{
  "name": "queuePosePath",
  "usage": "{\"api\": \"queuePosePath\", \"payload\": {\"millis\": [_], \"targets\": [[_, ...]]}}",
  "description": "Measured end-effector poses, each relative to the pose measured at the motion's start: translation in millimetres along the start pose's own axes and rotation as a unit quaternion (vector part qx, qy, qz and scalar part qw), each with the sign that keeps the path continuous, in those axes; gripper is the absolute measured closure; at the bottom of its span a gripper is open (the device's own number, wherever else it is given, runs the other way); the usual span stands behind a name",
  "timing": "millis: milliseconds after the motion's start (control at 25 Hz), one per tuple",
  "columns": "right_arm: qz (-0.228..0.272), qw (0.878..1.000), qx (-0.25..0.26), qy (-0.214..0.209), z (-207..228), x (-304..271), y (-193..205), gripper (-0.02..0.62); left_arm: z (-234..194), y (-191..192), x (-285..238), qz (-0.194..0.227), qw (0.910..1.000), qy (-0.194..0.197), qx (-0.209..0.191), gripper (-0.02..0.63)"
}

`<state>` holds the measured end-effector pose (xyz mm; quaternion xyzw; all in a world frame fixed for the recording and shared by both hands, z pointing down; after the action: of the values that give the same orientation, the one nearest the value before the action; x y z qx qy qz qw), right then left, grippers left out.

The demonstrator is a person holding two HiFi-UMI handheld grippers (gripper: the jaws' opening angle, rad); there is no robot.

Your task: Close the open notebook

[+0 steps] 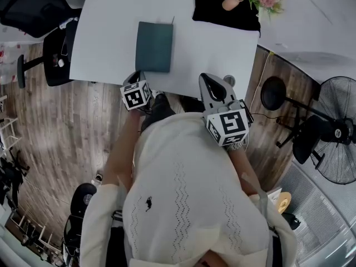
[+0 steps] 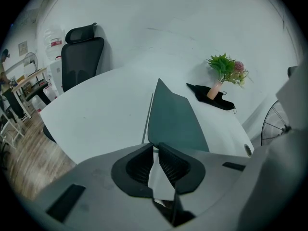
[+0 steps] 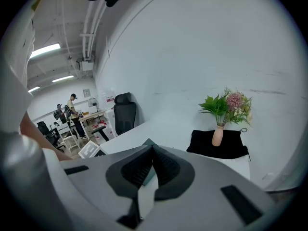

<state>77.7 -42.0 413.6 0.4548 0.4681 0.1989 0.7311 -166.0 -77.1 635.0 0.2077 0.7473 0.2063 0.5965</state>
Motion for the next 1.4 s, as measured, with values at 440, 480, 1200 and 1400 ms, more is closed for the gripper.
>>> {"api": "queuePosePath", "payload": {"millis": [440, 480, 1200, 1400], "targets": [[-0.001, 1.0, -0.007, 0.002, 1, -1, 0, 0.594, -8, 5, 1, -0.006, 0.9998, -0.014, -0.01, 0.462], [-0.001, 1.0, -0.008, 0.001, 1, -1, 1, 0.594, -8, 7, 3, -0.008, 0.9999, -0.008, -0.007, 0.443], [-0.005, 0.999, -0.006, -0.038, 4, -5, 6, 0.594, 75, -42, 94, 0.169, 0.977, 0.09, -0.094, 0.594], [-0.004, 0.999, -0.009, -0.04, 4, -1, 8, 0.594, 102, -58, 117, 0.203, 0.9612, 0.142, -0.121, 0.594]]}}
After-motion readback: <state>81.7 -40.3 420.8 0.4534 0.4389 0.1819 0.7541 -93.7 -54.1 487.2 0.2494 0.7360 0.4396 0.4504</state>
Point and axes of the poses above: the fingertips, and each gripper's own axes: x backward along the fingers, z to its right, y out of its underside, the point moved 6 cm from there along x, backward along the fingers, and after that the axes turned 3 degrees about -y, right-handed, at the moved point
